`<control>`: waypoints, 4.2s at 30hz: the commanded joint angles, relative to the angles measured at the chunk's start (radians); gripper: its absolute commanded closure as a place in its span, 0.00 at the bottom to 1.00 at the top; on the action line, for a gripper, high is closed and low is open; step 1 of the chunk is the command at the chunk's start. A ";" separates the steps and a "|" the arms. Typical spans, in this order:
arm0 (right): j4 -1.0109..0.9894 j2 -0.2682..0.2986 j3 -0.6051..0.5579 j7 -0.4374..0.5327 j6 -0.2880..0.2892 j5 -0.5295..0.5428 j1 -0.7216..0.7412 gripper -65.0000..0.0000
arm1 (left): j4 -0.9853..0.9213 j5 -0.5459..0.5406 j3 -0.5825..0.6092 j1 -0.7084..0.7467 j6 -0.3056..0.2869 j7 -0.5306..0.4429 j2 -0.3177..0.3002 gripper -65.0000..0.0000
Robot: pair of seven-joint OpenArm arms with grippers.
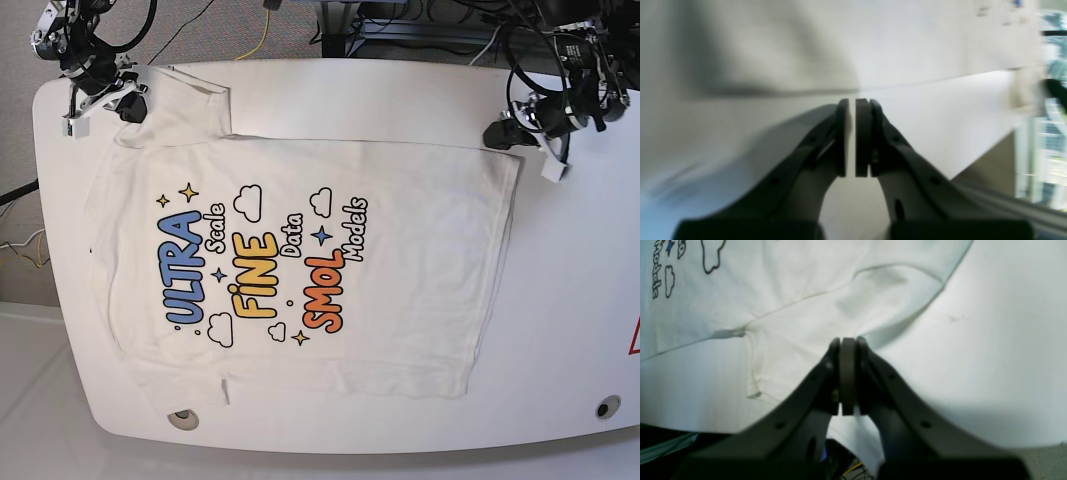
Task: Fold the T-shirt properly
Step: 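Grip the shirt's side edge with the left gripper and lift it slightly, then move the left gripper along the side edge toward the shoulder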
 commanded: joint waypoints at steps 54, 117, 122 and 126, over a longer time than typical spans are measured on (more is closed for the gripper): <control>0.018 0.022 -0.035 0.014 0.003 0.015 0.008 0.99 | 0.058 0.145 0.063 -0.113 0.236 -0.123 -0.003 0.38; 0.015 0.022 -0.037 0.014 0.003 0.015 0.008 0.99 | 0.044 0.308 0.144 -0.112 0.239 -0.032 0.104 0.95; 0.015 0.022 -0.037 0.014 0.003 0.015 0.008 0.99 | 0.044 0.308 0.144 -0.112 0.239 -0.032 0.104 0.95; 0.018 0.022 -0.037 0.014 0.003 0.015 0.006 0.99 | 0.044 0.308 0.144 -0.109 0.239 -0.032 0.103 0.95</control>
